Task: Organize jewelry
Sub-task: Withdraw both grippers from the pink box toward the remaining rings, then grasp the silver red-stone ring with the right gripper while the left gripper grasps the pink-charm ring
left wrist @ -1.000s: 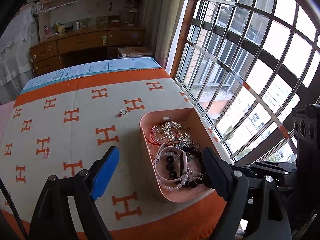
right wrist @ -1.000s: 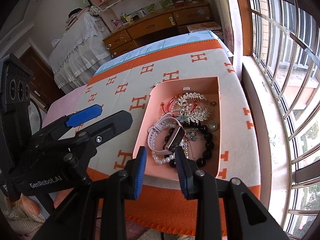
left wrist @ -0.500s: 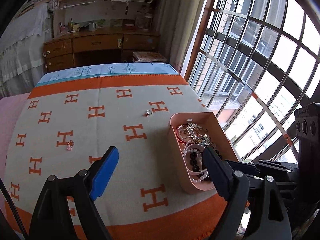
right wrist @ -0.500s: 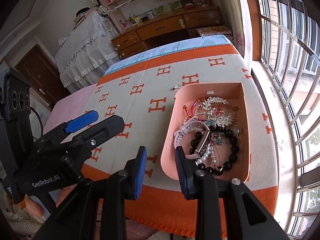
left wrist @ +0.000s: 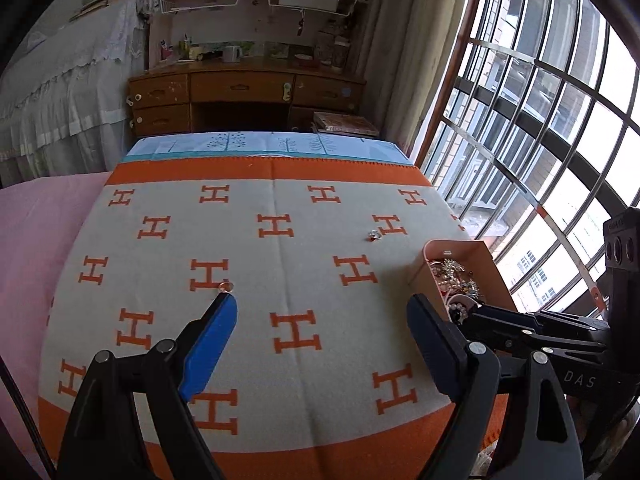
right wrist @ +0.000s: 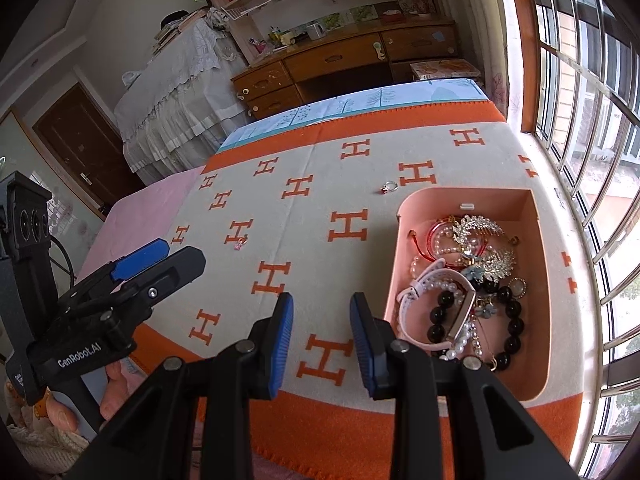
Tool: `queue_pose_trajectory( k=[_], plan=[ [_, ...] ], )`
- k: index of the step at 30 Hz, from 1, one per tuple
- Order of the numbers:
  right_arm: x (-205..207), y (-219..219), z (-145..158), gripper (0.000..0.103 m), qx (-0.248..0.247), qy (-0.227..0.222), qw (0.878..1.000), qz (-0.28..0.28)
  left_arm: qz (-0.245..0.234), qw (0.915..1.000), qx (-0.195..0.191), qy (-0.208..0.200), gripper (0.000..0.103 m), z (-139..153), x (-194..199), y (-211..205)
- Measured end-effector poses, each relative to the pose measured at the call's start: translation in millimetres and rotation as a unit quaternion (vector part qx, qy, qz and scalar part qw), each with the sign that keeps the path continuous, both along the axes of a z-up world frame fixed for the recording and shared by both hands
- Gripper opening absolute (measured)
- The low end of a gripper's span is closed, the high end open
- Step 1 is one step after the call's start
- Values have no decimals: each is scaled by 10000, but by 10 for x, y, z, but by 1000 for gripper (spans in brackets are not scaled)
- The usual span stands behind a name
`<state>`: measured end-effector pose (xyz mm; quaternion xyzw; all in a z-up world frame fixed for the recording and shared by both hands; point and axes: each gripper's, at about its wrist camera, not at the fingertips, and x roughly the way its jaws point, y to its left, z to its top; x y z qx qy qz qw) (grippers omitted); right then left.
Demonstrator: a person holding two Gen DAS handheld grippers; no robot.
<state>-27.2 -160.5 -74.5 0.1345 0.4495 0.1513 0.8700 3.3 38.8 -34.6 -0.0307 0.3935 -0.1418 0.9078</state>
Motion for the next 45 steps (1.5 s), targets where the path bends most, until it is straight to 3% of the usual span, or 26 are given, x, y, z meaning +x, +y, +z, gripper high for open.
queue_pose_trajectory(
  k=[8,14,22,28,32,34,37,40,45],
  plan=[
    [180,257,-38,30,-284,-15,9995,127,624,9978,-214,-41,85,-53,118,854],
    [322,370,-156,30,-369,137,9990,234,807,9964,-208,179,85,-259,251,1181],
    [593,521,-286,30,-793,109,9964,292,495,9976,56,492,85,-624,500,956],
    [1037,333,-269,30,-976,193,9950,1,368,9970,300,604,83,-806,720,652],
    [1397,153,-306,40,-862,558,9946,-118,367,9956,480,712,73,-895,844,522],
    [1583,54,-380,42,-676,968,9927,-259,367,9945,472,862,65,-952,910,498],
    [1841,-66,-544,42,-208,1681,9846,-433,391,9931,489,995,64,-1011,969,477],
    [2011,-117,-710,42,-146,2220,9725,-690,374,9925,543,1034,63,-1029,992,432],
    [2132,2,-788,42,-448,2391,9676,-680,313,9917,564,1115,59,-1046,1032,376]
  ],
)
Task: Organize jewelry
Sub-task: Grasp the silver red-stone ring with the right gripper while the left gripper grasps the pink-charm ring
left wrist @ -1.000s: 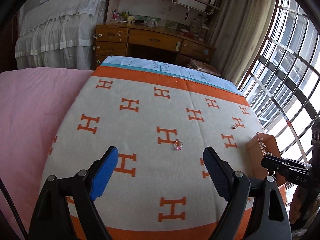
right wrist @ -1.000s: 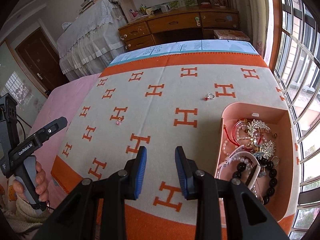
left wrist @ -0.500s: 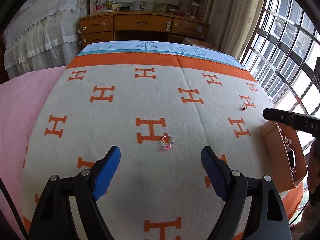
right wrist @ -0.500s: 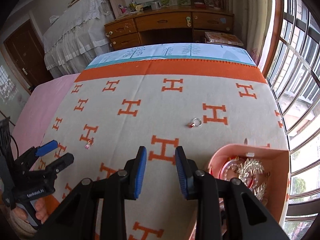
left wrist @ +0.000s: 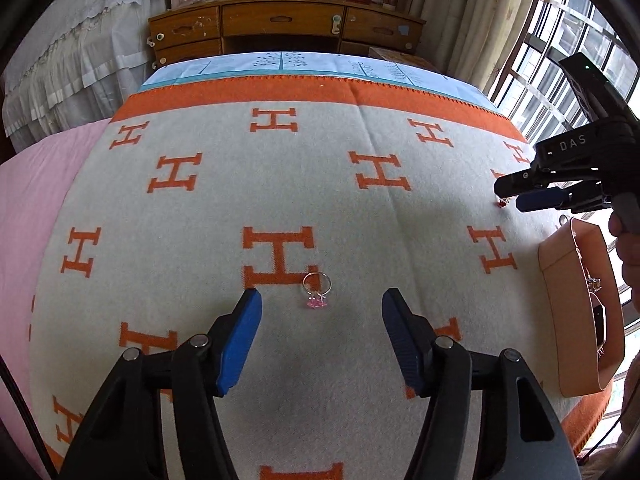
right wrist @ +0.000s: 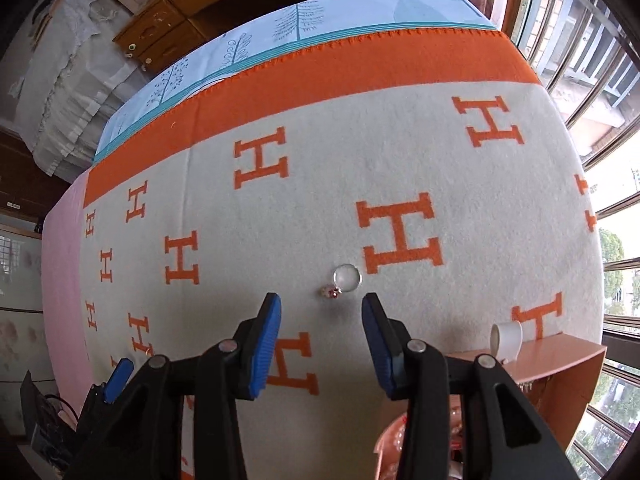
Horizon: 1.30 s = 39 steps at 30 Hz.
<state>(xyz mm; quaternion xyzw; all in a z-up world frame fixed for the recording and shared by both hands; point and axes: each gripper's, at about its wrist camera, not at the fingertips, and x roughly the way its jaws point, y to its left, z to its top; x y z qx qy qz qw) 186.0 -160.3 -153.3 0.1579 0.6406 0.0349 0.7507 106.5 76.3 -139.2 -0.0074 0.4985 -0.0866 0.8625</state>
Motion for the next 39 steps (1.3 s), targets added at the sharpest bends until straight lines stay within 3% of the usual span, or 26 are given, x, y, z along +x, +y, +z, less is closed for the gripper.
queue_pose_trajectory(
  k=[5,11,13,15,21,30,32,34,39],
  plan=[
    [61,-1,-63,43,-158,204,9996,-68,-9,9999,-43,98,58,-18,13,-11],
    [100,85,-19,42,-524,0,9986,118,-29,9998,-103,164,58,-37,27,-20],
    [118,149,-2,36,-743,-120,9967,288,-23,9998,-112,160,58,-36,26,-14],
    [137,161,5,18,-889,-203,9948,443,-2,9998,-140,155,58,-32,21,0],
    [111,210,8,16,-1088,-391,9906,726,60,9994,-272,189,58,-44,22,63],
    [-101,160,139,16,-567,-635,9941,671,6,9996,-218,205,37,-52,31,36],
    [-175,147,220,16,-482,-781,9934,695,-11,9996,-188,200,30,-54,36,17],
    [-297,134,325,16,-402,-931,9924,695,-38,9997,-128,192,16,-63,53,-16],
    [-529,59,541,16,-208,-1301,9889,680,-95,9999,-39,132,9,-73,55,-72]
  ],
)
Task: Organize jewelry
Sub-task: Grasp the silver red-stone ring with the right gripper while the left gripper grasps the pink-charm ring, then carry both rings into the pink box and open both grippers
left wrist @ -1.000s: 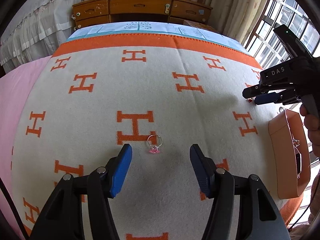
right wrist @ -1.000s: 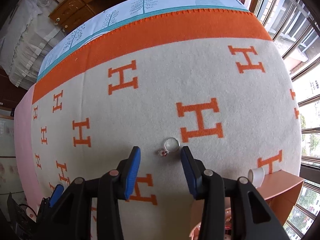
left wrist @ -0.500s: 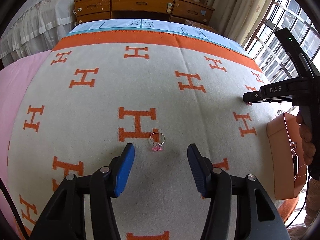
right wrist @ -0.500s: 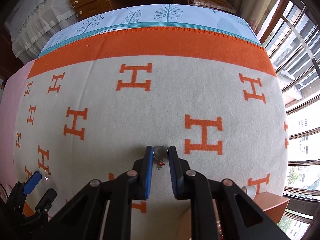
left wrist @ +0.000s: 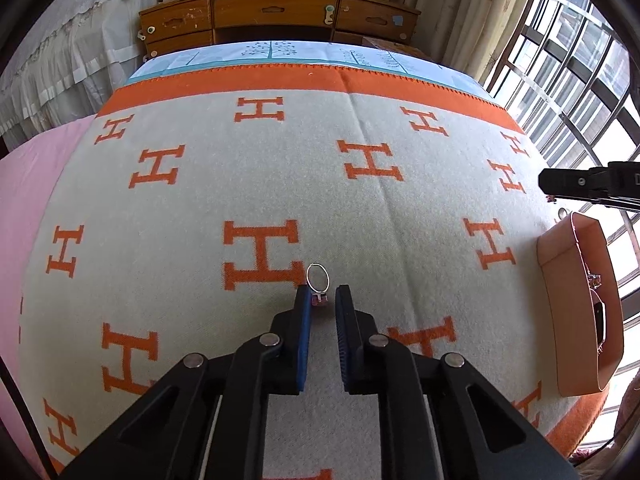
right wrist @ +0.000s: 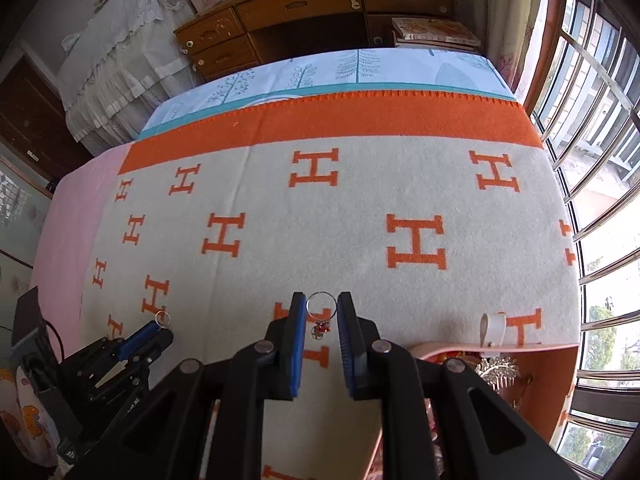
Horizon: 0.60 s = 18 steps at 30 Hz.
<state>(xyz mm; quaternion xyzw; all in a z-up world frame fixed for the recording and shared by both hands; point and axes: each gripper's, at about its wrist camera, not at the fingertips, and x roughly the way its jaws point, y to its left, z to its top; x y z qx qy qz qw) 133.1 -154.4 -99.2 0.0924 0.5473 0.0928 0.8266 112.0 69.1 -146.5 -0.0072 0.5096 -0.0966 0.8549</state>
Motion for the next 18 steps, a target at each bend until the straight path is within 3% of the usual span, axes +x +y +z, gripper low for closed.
queue_pose_trajectory(
  k=[9,18],
  plan=[
    [-391,-321,324,16,404,-572,9974,-186,56,9999,33,-93,6,75,-81,-50],
    [-949,-866,546,16,612,-988,9917,-547,-566,9964,-222,-594,6,711,-439,-518]
  ],
)
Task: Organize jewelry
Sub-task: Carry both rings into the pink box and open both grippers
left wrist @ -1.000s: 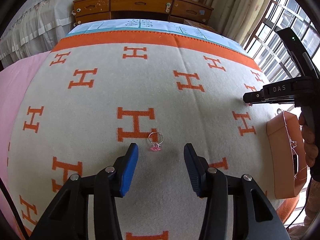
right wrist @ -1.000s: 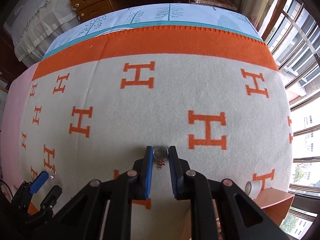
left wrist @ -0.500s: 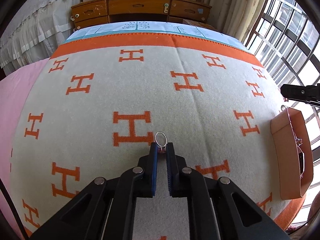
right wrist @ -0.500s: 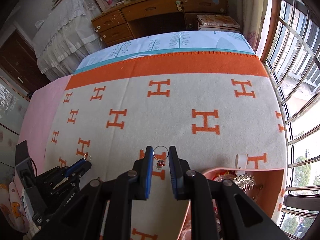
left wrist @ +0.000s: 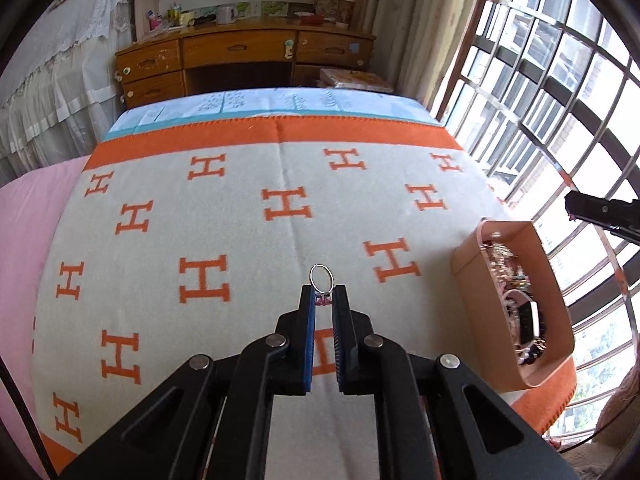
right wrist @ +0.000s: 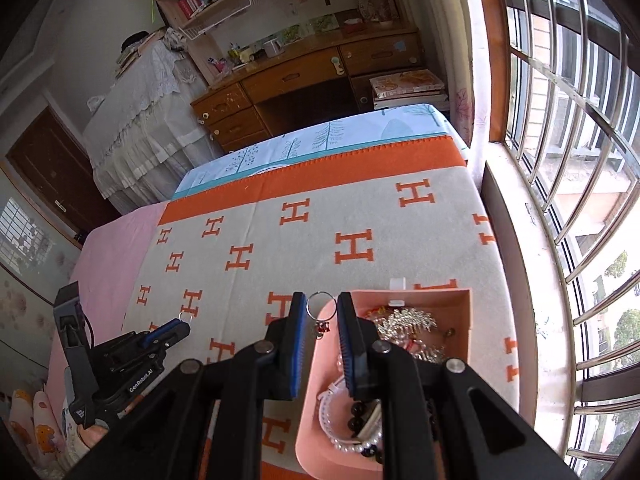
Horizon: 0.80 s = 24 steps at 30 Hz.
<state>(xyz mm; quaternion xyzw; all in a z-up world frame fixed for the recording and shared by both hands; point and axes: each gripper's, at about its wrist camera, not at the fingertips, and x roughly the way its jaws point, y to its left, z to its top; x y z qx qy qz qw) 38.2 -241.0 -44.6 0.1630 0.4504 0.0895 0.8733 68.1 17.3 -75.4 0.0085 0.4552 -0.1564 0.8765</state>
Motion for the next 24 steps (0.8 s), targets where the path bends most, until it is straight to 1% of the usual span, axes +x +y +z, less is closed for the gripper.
queue_pose_trajectory(
  k=[5,9,12,14,18,20,21,22,23,24],
  plan=[
    [-200,-201,-110,16,23,141,9999,-77,-719,9969,-172,-270,6,354,-168,-539],
    [-335,-298,-210,16,70,279,9996,-46,-1185,9922,-178,-338,6,445,-246,-998],
    [-443,-337,-306,16,85,411,9991,22,-1376,9900,-106,-283,6,384,-241,-1293],
    [-496,-342,-383,16,83,527,9985,130,-1437,9895,-46,-153,6,297,-191,-1450],
    [-576,-346,-535,16,201,805,9959,356,-1511,9884,123,69,6,114,-123,-1667],
    [-604,-373,-574,17,327,892,9947,389,-1530,9879,164,184,9,41,-107,-1731],
    [-616,-396,-577,20,385,892,9946,374,-1523,9880,171,206,17,25,-116,-1744],
    [-631,-423,-574,22,436,870,9946,353,-1512,9881,175,200,27,24,-132,-1751],
    [-642,-452,-565,29,476,835,9949,315,-1498,9884,183,174,34,30,-151,-1752],
    [-654,-480,-548,35,514,789,9952,269,-1463,9890,200,132,51,40,-169,-1746]
  ],
)
